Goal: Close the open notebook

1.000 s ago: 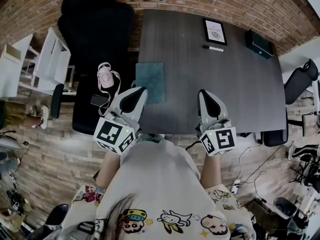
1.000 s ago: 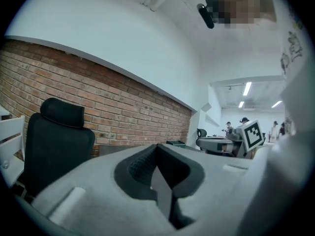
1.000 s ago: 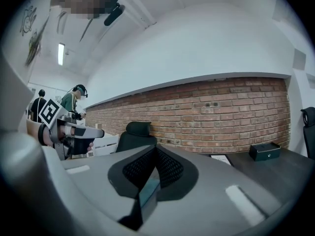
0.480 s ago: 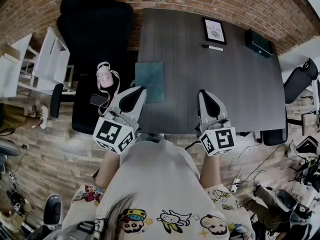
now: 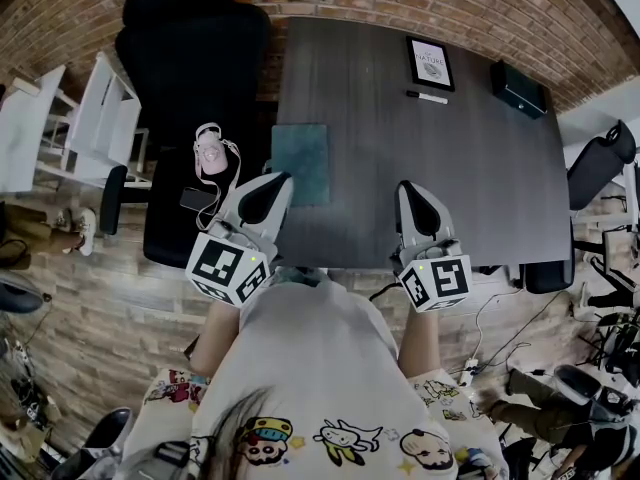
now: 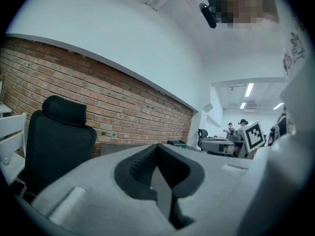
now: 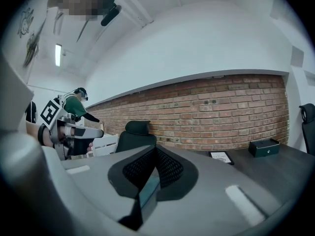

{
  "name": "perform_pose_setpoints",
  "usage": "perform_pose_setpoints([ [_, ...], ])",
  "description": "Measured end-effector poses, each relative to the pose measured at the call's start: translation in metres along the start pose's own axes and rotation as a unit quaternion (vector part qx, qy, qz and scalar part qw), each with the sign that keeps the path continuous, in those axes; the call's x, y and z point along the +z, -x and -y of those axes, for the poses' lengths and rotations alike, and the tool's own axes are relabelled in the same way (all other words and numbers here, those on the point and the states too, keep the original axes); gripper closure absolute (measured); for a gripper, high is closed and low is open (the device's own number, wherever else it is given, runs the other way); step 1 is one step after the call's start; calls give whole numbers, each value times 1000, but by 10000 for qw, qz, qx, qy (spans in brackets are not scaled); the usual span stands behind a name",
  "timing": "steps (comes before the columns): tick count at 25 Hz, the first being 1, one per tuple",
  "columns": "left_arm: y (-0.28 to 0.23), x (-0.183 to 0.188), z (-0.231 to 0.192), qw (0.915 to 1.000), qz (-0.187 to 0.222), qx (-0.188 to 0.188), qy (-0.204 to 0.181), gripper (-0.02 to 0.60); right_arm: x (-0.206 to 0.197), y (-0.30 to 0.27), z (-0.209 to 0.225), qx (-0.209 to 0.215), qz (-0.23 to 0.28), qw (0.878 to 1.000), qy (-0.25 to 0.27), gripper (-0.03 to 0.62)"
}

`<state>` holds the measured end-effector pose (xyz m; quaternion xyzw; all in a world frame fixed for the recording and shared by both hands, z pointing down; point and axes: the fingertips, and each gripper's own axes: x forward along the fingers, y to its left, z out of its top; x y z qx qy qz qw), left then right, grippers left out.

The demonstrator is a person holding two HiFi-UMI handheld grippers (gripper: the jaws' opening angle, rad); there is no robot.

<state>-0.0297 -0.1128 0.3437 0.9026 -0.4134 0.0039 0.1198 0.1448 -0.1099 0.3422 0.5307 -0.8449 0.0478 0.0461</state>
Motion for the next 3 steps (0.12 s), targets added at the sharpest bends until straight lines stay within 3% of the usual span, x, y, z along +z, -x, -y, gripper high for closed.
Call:
perform_pose_setpoints([
  [3,0,-1,-1,10000,-6,0,-5,583,1,0,0,-9,10,10000,5,586],
])
